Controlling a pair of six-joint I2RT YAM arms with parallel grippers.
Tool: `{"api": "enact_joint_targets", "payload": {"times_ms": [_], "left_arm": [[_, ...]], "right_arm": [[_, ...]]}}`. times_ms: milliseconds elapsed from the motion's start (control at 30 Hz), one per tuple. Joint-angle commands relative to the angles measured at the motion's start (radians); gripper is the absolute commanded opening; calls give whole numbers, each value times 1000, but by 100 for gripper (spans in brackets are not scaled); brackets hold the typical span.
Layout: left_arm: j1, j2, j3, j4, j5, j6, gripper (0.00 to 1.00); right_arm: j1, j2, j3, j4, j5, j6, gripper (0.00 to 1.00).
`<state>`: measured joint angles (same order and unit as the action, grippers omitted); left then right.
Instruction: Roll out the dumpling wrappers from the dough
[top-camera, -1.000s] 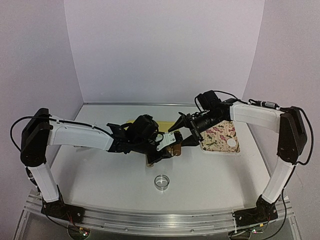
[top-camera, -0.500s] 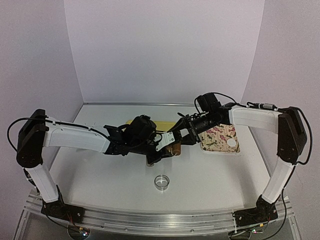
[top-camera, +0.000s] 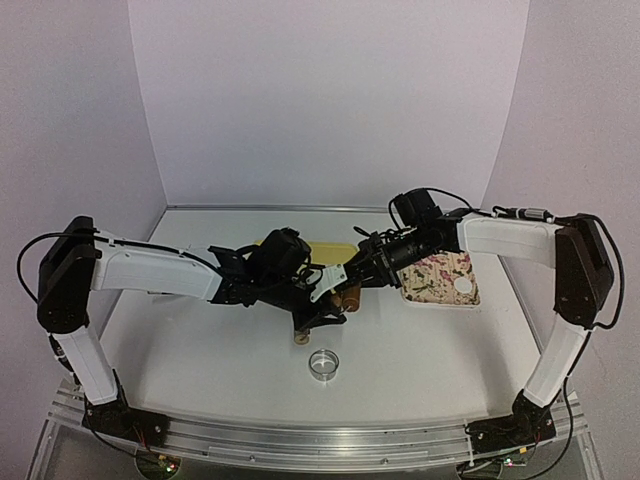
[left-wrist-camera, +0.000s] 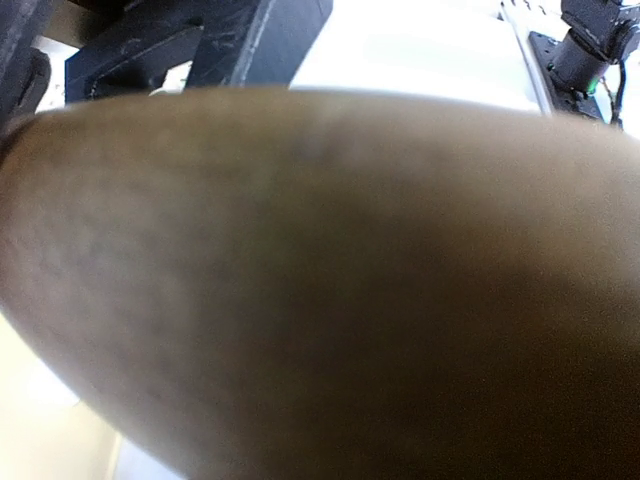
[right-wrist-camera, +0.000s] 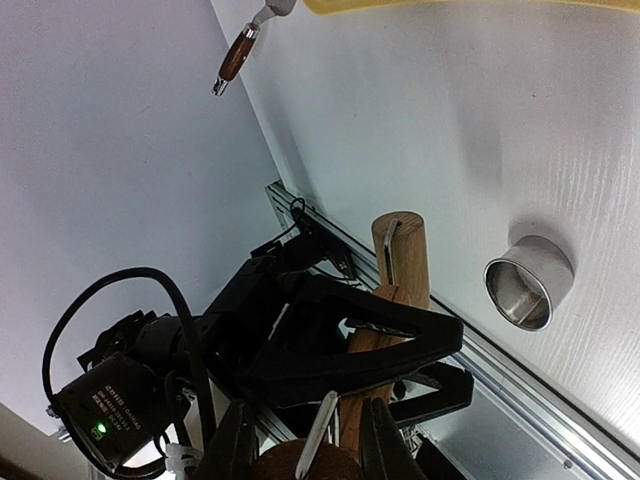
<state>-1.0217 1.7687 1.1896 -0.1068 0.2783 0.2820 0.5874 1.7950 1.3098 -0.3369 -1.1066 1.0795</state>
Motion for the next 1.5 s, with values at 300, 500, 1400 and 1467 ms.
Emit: {"api": "enact_joint_targets", "payload": {"times_ms": [300, 500, 1400, 1467], "left_arm": [[31, -12, -91, 232, 105, -190, 45], [31, 3, -136, 274, 117, -209, 50], [52, 4, -262, 353, 79, -192, 46], [52, 4, -263, 356, 70, -190, 33]], "right_arm": [[17, 4, 3, -31, -45, -138, 0], [17, 28, 10, -31, -40, -140, 0], [-4, 79, 75, -32, -36, -137, 0], [-7, 76, 67, -32, -34, -139, 0]]}}
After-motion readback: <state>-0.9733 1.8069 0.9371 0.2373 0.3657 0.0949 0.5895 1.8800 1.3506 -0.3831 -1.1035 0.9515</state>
